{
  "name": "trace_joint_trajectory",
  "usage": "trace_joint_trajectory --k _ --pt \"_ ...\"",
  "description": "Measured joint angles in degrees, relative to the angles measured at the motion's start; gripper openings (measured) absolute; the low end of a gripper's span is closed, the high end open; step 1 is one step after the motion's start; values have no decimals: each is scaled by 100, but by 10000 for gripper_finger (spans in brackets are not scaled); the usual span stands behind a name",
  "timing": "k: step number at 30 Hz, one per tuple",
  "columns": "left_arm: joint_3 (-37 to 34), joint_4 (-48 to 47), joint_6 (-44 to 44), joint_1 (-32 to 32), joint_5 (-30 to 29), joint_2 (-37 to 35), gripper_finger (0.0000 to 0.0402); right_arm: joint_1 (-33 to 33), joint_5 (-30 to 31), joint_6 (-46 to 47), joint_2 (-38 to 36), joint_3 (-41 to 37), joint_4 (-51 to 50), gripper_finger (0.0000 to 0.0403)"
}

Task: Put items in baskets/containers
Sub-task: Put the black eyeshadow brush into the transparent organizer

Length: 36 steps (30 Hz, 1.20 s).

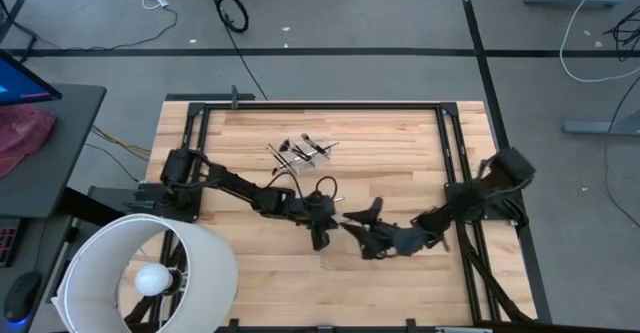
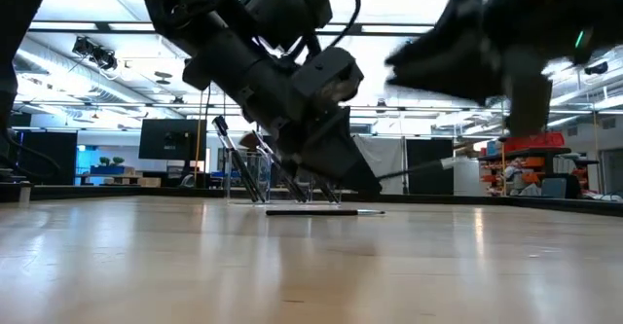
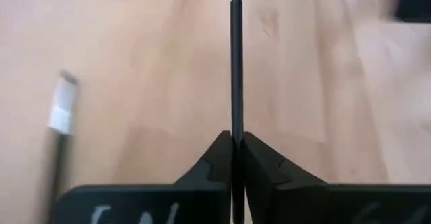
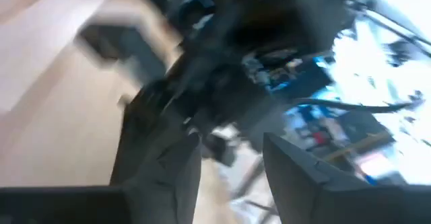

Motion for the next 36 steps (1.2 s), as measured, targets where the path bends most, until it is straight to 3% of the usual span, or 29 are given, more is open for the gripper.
trace_joint_trajectory --k 4,12,14,16,19,21,24,32,36 --pt "2 -10 263 93 -449 -280 28 291 714 183 -825 -24 -130 163" --pt "4 -512 1396 143 -1561 -1331 15 514 954 1113 -2670 -1184 38 148" --pt "4 -660 1625 145 -1939 -1597 25 350 582 1564 -3023 -1714 563 143" --pt "10 -613 1790 152 -2141 -1762 32 66 -170 1984 -3236 -2251 1450 139" --pt "7 -405 1915 182 -2181 -1814 28 -547 -1439 2698 -3255 -2894 2743 134" --pt "4 -233 2050 182 -2180 -1815 19 -944 -1955 3149 -3165 -3093 3215 132" --pt "4 75 2143 199 -2176 -1819 14 -1400 -2394 3502 -3035 -3129 3320 134" --pt "4 311 2212 202 -2067 -1819 26 -2027 -3629 3414 -2623 -2494 3247 168" --pt "4 313 2190 202 -2024 -1819 13 -2209 -3807 3414 -2414 -2079 2915 195"
